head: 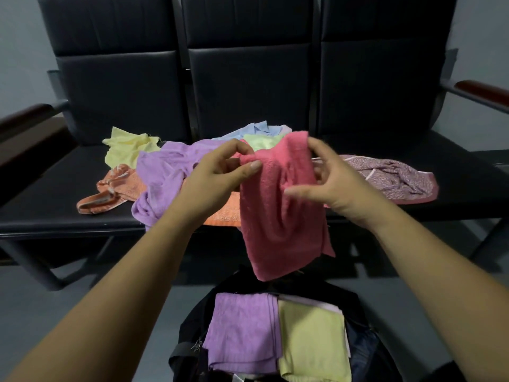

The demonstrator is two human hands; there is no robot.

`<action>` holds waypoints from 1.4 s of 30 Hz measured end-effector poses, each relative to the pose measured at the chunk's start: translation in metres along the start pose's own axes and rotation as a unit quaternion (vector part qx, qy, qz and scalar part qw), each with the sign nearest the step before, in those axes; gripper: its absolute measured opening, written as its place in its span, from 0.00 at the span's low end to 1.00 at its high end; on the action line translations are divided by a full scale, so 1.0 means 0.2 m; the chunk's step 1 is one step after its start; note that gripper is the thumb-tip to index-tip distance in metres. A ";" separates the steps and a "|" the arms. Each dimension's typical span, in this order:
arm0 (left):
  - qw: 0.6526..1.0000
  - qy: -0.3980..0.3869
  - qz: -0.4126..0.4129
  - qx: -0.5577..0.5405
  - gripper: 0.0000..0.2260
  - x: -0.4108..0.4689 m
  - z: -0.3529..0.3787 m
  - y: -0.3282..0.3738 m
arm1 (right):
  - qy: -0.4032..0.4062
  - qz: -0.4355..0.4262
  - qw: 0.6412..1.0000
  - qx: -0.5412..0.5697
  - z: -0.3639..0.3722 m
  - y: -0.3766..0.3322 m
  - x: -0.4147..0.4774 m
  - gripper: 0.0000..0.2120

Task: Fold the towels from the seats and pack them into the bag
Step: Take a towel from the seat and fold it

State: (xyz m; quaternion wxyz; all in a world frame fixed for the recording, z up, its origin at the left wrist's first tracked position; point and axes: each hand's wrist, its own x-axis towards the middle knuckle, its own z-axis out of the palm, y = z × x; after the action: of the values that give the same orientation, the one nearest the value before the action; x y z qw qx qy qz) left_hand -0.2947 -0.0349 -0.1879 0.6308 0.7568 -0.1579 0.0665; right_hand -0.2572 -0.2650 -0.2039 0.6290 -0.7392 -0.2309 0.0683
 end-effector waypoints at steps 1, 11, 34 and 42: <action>1.000 -0.009 0.001 -0.006 0.05 0.00 0.02 0.01 | -0.037 0.016 0.999 -0.005 0.03 0.01 -0.01 0.45; 0.981 -0.113 -0.155 -0.007 0.17 -0.03 0.03 -0.06 | 0.038 0.015 0.977 0.210 0.09 -0.01 0.03 0.28; 0.926 0.151 -0.251 -0.238 0.22 0.02 0.00 -0.10 | 0.106 0.101 0.940 0.309 0.00 0.11 0.04 0.18; 0.955 -0.007 -0.250 -0.157 0.11 -0.02 -0.05 -0.13 | 0.126 0.111 0.967 0.194 -0.04 0.10 0.04 0.08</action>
State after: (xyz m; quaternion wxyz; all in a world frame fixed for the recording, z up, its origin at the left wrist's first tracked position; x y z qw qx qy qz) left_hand -0.2886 -0.0202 -0.2109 0.7371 0.6639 0.0235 -0.1240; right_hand -0.2415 -0.2705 -0.2209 0.7728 -0.6267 -0.0485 0.0875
